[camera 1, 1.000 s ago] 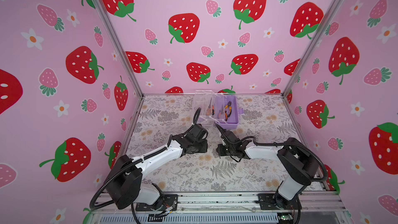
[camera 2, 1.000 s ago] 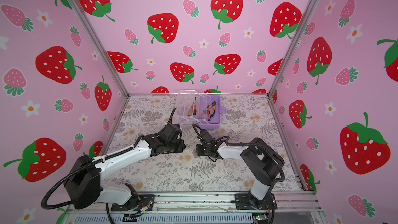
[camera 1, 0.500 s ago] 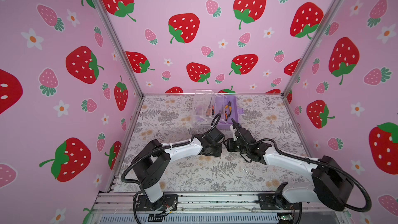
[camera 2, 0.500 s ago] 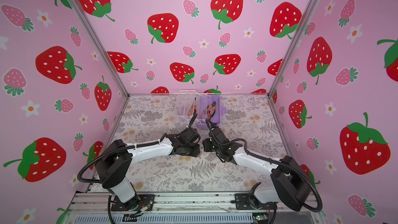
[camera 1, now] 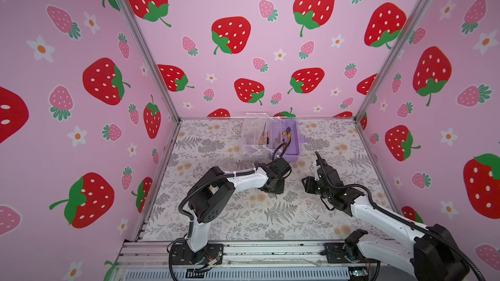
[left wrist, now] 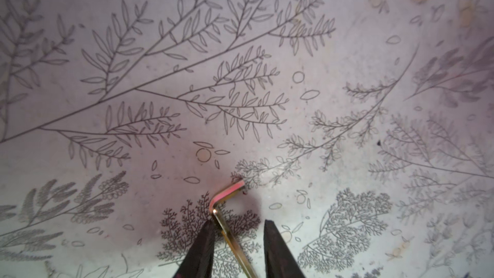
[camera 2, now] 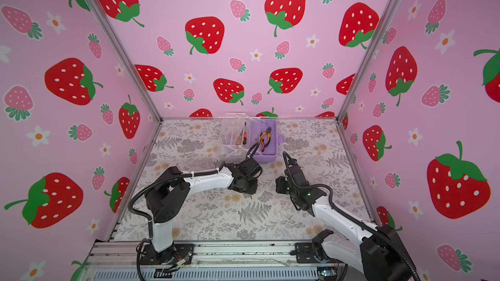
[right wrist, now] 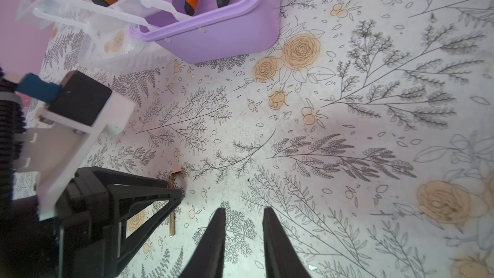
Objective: Pack the tool kit
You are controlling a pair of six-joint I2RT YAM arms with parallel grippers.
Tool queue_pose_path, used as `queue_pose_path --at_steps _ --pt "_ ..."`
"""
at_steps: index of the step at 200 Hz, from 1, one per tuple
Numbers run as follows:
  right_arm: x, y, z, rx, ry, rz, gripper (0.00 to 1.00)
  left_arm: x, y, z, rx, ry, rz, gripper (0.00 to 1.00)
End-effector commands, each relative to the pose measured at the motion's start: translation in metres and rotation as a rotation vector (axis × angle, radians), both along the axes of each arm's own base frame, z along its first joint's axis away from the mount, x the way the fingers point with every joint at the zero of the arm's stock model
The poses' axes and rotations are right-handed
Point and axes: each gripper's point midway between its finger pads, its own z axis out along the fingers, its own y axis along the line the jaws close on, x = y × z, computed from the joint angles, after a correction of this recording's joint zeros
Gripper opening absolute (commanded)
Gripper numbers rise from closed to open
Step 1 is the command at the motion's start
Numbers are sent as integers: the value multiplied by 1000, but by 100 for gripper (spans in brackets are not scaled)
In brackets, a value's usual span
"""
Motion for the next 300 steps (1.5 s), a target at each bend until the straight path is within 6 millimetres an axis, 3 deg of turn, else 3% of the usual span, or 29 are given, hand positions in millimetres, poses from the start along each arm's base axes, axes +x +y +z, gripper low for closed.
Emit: queue_pose_path --at_steps 1,36,75,107,163,205,227,251,280,300 --pt "-4 -8 -6 -16 13 3 28 0 5 -5 63 13 16 28" --pt "-4 -13 -10 -15 22 -6 28 3 10 -10 111 5 23 0" --pt "-5 -17 -10 -9 21 -12 29 6 10 0 111 -12 26 0" --pt "-6 -21 -13 -16 27 -15 29 28 17 58 90 -140 21 0" --pt "-11 -25 -22 -18 43 -22 29 83 68 169 14 -364 129 0" --pt "-12 -30 -29 -38 57 -25 29 131 101 209 -16 -445 234 0" --pt "-11 -32 -31 -43 59 -29 29 146 99 211 -36 -439 242 0" --pt "-10 -29 -34 -50 63 -7 32 145 86 195 -74 -387 215 0" --pt "-8 -18 -44 -68 102 58 36 127 59 168 -138 -290 142 0" --pt "-6 -3 -45 -88 99 134 39 109 51 150 -102 -246 105 0"
